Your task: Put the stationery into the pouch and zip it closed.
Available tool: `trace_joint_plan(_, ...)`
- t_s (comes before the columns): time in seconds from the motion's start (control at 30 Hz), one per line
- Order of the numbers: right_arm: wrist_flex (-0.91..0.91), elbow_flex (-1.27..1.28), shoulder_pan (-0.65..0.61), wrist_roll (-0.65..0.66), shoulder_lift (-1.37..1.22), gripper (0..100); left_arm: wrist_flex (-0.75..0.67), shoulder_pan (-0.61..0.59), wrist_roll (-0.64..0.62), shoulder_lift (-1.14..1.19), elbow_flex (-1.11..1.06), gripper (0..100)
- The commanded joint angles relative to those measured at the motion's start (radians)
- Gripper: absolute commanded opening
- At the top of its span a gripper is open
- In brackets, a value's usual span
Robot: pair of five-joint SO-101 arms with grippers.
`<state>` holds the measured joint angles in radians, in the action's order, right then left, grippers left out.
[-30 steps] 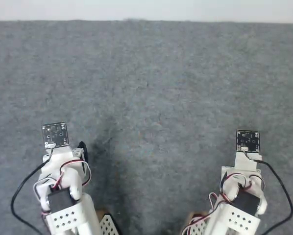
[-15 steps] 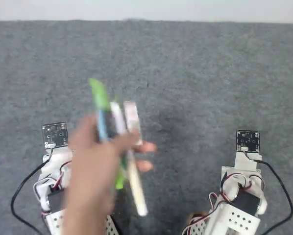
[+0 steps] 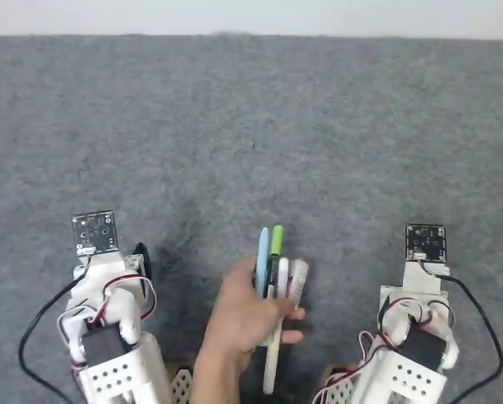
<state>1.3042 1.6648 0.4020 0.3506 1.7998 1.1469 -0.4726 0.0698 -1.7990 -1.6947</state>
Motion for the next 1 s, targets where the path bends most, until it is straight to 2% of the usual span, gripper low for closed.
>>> trace_joint_plan(0.0,0.007,0.018,0.008,-0.005,0.015,4.4,0.011,-0.003,0.006,-0.028,0.01,19)
trace_joint_plan(0.2,0.007,0.018,0.008,-0.005,0.015,4.4,0.011,0.005,0.006,-0.028,0.01,19)
trace_joint_plan(0.43,0.007,0.018,0.007,-0.005,0.015,4.4,0.011,0.114,0.006,-0.026,0.01,19)
trace_joint_plan(0.73,0.007,0.018,0.007,-0.005,0.015,4.4,0.011,0.166,0.006,-0.025,0.01,19)
trace_joint_plan(0.97,0.007,0.018,0.007,-0.005,0.015,4.4,0.011,0.27,0.006,-0.025,0.01,19)
